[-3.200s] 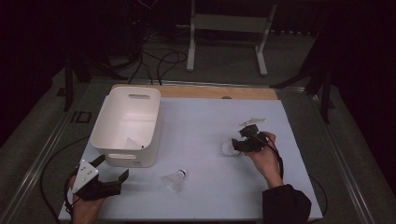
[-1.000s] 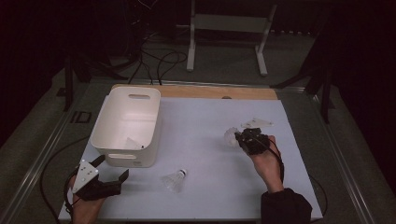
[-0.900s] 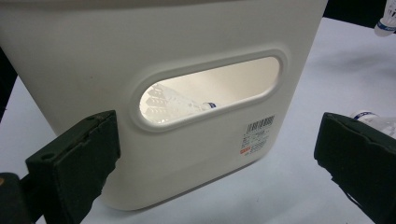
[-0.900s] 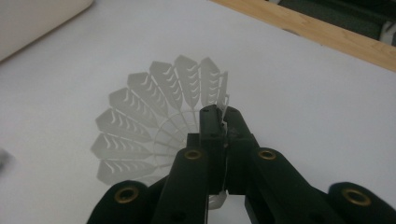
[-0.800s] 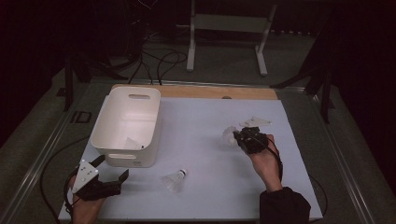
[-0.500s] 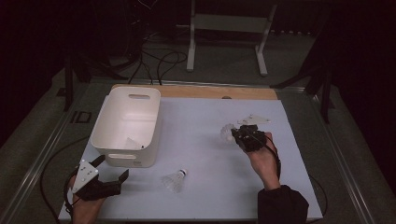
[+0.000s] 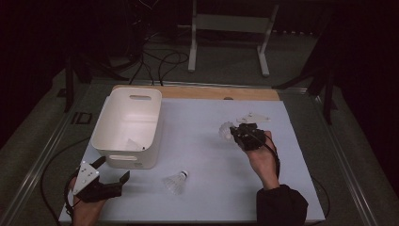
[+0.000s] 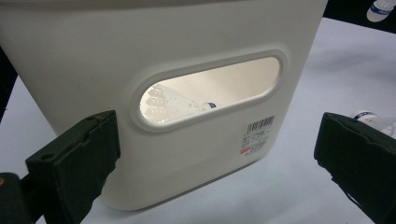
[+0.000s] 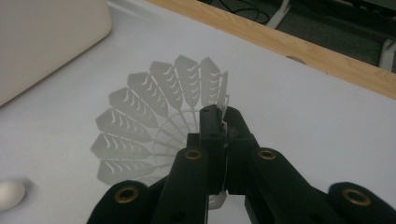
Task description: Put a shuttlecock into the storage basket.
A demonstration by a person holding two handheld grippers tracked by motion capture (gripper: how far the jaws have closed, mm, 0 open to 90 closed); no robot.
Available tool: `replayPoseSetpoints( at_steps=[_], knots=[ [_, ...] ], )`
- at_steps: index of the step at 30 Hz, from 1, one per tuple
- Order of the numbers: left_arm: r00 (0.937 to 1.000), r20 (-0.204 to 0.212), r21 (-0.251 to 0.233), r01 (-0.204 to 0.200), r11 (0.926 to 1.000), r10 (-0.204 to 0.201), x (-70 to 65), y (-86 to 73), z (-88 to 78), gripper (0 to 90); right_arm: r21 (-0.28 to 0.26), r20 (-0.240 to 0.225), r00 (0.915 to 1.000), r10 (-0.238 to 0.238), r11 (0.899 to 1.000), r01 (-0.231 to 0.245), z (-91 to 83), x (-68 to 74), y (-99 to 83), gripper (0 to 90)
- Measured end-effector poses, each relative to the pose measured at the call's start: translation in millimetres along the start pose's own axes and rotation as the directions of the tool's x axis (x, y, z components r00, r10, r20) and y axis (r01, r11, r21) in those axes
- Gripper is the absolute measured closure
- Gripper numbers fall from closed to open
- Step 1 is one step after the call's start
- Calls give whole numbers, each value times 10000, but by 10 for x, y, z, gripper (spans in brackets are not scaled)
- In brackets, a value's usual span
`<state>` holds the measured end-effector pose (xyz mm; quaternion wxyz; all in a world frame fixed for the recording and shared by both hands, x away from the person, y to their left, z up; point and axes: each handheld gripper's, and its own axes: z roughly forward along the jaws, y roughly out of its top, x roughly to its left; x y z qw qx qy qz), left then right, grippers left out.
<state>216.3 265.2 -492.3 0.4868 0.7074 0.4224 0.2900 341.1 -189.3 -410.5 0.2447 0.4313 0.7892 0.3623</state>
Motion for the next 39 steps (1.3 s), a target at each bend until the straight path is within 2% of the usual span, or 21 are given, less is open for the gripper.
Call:
replayPoseSetpoints(
  at_steps=[21, 39],
  knots=[
    [10000, -1, -5, 1, 10000, -1, 0, 0, 0, 11, -324, 60, 10000, -9, 9995, 10, -29, 60, 105, 888],
    [10000, 2, -2, -1, 10000, 1, 2, 0, -2, 11, -509, -265, 9996, 4, 9987, -18, -32, 136, 200, 888]
  ],
)
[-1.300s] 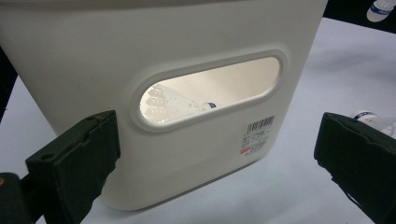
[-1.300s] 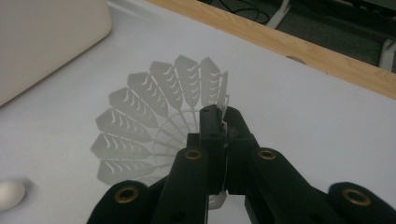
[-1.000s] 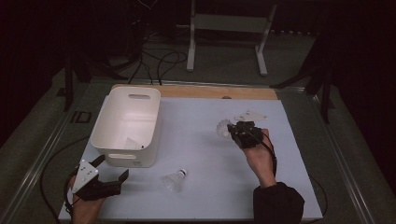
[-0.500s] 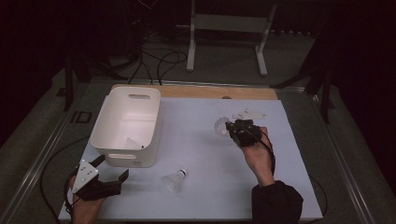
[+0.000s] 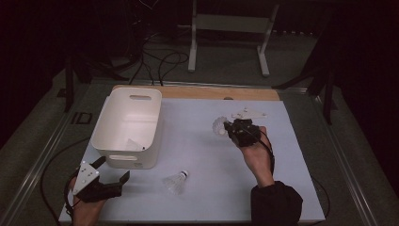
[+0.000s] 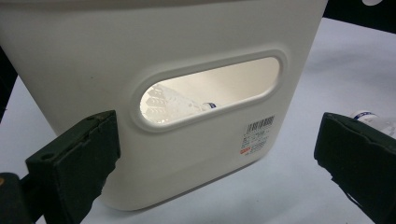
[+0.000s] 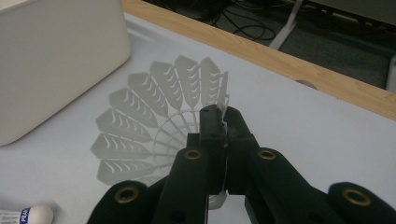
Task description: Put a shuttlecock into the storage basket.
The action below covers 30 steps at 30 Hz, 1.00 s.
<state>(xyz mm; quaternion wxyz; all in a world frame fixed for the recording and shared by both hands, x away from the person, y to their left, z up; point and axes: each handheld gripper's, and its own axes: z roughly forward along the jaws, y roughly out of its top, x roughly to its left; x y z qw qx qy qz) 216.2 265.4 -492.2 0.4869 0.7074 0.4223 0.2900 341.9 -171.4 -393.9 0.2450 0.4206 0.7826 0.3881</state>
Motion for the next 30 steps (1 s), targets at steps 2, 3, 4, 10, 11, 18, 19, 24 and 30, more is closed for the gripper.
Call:
replayPoseSetpoints(
  at_steps=[2, 3, 4, 10, 11, 18, 19, 24, 30],
  knots=[
    [10000, -3, -6, 1, 10000, -1, 0, 0, 0, 11, -7, 26, 10000, -29, 10000, 29, -3, 3, 7, 888],
    [10000, -6, -1, 2, 10000, -2, 0, 0, 0, 11, -10, 17, 10000, 9, 10000, -9, -5, 6, 10, 888],
    [10000, -5, -10, 0, 10000, 0, 0, 0, -1, 11, -45, 6, 10000, 25, 10000, -25, -6, 9, 11, 888],
    [10000, -3, -12, -1, 10000, 1, 0, 0, -1, 11, -95, -27, 10000, -2, 10000, 1, -15, 23, 25, 888],
    [10000, -4, -12, 1, 10000, -1, 0, 0, -1, 11, -120, -16, 10000, -25, 9999, 25, -20, 36, 37, 888],
    [10000, 6, -15, -4, 10000, 4, 0, 0, -1, 11, -187, -84, 9999, -111, 9998, 110, -21, 69, 68, 888],
    [10000, 5, -14, -5, 10000, 5, 0, 0, -1, 11, -210, -79, 9999, -138, 9997, 137, -21, 73, 72, 888],
    [10000, 10, -14, -7, 10000, 7, 0, 0, -1, 11, -210, -116, 9998, -141, 9997, 139, -21, 95, 89, 888],
    [10000, 10, -12, -7, 10000, 7, 0, 0, -1, 11, -280, -163, 9997, -202, 9994, 198, -21, 122, 103, 888]
  ],
)
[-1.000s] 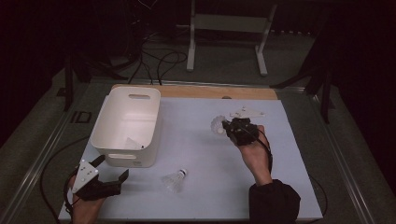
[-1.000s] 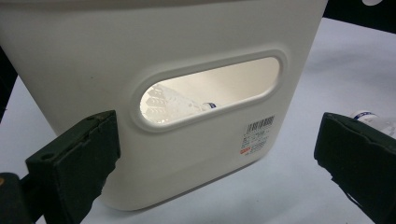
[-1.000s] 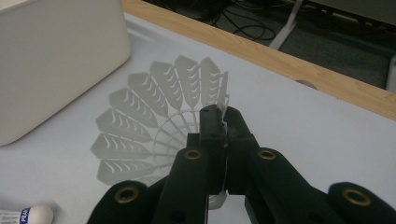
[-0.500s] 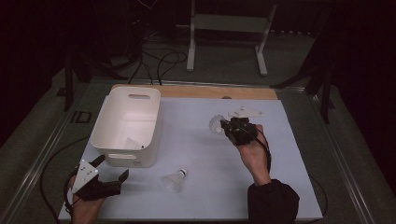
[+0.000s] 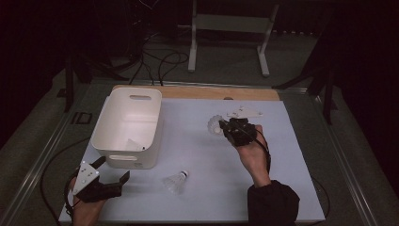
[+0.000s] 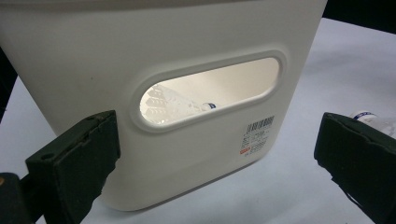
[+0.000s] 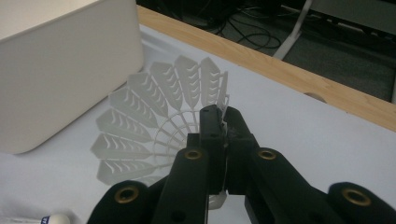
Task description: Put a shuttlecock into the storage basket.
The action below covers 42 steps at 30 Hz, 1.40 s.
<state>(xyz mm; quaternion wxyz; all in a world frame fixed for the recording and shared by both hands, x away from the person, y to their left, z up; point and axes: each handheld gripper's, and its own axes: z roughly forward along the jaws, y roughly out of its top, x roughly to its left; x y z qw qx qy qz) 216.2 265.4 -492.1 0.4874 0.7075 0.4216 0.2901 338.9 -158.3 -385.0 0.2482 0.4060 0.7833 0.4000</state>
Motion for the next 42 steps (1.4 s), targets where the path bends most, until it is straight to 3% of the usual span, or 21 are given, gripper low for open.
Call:
replayPoseSetpoints(
  at_steps=[42],
  knots=[
    [10000, 5, 5, -20, 10000, 20, 0, 1, 1, 11, -183, -472, 9983, -333, 9993, 325, 5, 200, 95, 888]
  ],
)
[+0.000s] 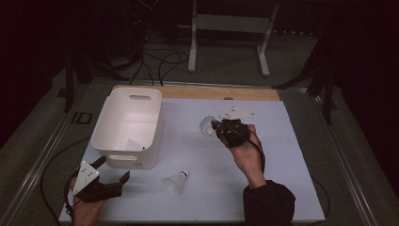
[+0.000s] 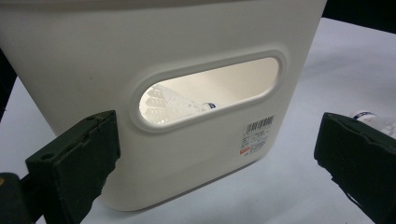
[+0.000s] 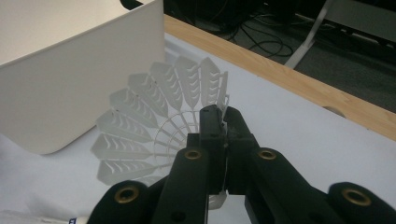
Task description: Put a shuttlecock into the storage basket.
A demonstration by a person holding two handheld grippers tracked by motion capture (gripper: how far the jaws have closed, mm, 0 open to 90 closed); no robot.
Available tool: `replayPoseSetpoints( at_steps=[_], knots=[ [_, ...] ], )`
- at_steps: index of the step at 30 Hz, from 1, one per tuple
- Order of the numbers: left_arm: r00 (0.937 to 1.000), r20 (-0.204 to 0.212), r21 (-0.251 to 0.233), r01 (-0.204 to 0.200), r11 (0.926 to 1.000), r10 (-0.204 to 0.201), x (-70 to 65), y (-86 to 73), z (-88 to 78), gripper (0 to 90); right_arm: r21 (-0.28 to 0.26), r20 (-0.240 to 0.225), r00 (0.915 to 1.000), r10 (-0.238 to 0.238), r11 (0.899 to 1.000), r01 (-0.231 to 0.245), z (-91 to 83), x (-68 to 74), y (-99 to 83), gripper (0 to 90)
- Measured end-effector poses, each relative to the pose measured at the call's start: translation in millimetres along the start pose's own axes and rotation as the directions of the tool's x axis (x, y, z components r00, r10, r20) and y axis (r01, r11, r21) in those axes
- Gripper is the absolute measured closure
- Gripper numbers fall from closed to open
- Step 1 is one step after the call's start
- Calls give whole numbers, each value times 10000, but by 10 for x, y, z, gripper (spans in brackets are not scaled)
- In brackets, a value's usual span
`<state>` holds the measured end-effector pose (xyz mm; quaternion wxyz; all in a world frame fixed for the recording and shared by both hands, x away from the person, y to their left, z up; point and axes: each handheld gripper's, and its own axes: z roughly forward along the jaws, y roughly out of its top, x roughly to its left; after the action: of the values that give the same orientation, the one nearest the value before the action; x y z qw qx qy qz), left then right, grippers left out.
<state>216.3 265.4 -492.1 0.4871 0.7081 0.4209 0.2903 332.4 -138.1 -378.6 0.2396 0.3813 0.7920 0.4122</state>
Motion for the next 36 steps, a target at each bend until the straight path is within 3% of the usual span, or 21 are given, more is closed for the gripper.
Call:
replayPoseSetpoints(
  at_steps=[33, 36],
  knots=[
    [10000, 18, -7, 10, 10000, -10, -1, 0, -1, 11, 45, -351, 9983, -463, 9989, 465, 88, 201, 39, 887],
    [10000, 18, -8, 13, 10000, -13, -1, 0, -1, 11, 10, -543, 9981, -304, 9995, 305, 86, 218, 50, 888]
  ],
)
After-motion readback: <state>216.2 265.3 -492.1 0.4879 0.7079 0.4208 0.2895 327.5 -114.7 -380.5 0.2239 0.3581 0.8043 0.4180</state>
